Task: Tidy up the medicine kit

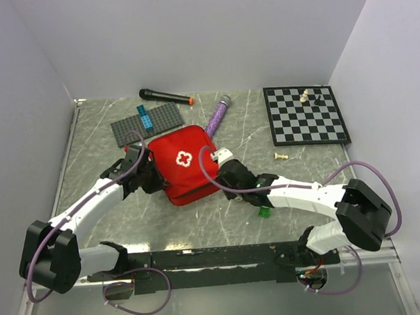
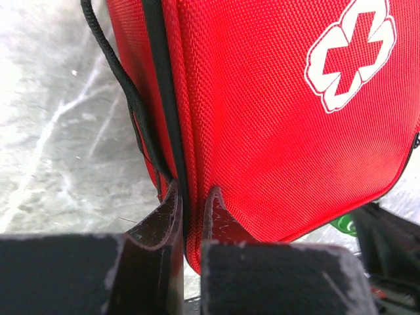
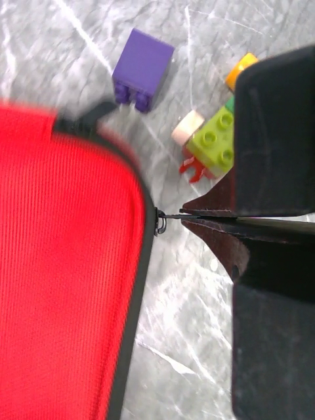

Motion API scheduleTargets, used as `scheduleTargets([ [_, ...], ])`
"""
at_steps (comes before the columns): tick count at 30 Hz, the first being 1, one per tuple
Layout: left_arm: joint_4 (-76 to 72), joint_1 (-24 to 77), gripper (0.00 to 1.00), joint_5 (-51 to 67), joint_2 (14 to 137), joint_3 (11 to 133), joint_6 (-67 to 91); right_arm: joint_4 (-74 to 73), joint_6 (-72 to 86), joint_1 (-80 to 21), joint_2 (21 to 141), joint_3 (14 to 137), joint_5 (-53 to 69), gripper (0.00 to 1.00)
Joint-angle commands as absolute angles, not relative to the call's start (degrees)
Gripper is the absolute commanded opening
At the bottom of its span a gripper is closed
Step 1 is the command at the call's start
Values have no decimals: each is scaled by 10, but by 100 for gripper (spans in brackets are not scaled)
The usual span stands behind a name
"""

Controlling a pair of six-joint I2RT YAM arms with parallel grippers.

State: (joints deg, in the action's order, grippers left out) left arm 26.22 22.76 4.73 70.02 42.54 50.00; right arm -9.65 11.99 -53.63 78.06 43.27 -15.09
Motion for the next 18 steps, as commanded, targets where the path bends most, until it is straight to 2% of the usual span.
scheduleTargets([
  [1,349,185,1,-98,723,436,416,-105,166,-471,756,412,-177,0],
  [6,366,174,1,-131,741,460,377,-71,199,-416,772,422,-198,0],
  [14,348,174,1,-114,761,454,354,-40,122,-409,847,493,-250,0],
  [18,344,174,1,-111,757,452,352,-4,94,-404,848,492,-280,0],
])
